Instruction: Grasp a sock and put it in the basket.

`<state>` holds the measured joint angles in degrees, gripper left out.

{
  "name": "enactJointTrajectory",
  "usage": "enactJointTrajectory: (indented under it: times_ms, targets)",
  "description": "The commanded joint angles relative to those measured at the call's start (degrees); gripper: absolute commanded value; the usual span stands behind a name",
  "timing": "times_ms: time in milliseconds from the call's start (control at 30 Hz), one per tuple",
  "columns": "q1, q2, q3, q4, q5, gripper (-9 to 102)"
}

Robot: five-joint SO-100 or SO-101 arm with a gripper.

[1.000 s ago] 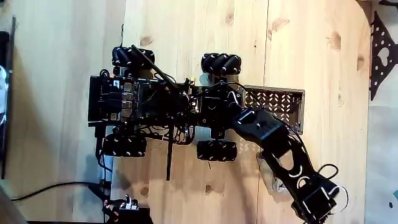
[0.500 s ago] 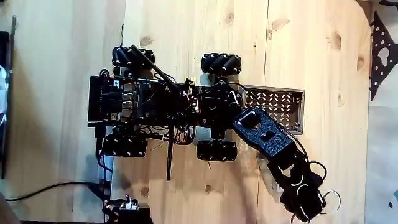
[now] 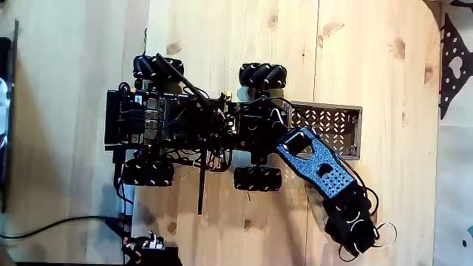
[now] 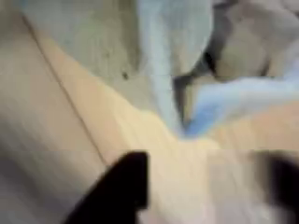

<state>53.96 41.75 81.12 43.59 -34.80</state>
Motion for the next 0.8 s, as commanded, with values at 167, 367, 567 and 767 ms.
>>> enactJointTrajectory:
  times_ms: [167,367,567,767]
  targets:
    - [0.53,-3.87,-1.76,-3.08,-5.27,42]
    - [1.32,-9.67,-1.85,-8.70,-8.35,42]
    - [2.11,-14.24,-1.93,-11.25,-13.97,15]
    - [1.67,-10.02,-1.85,-8.35,-10.72,0]
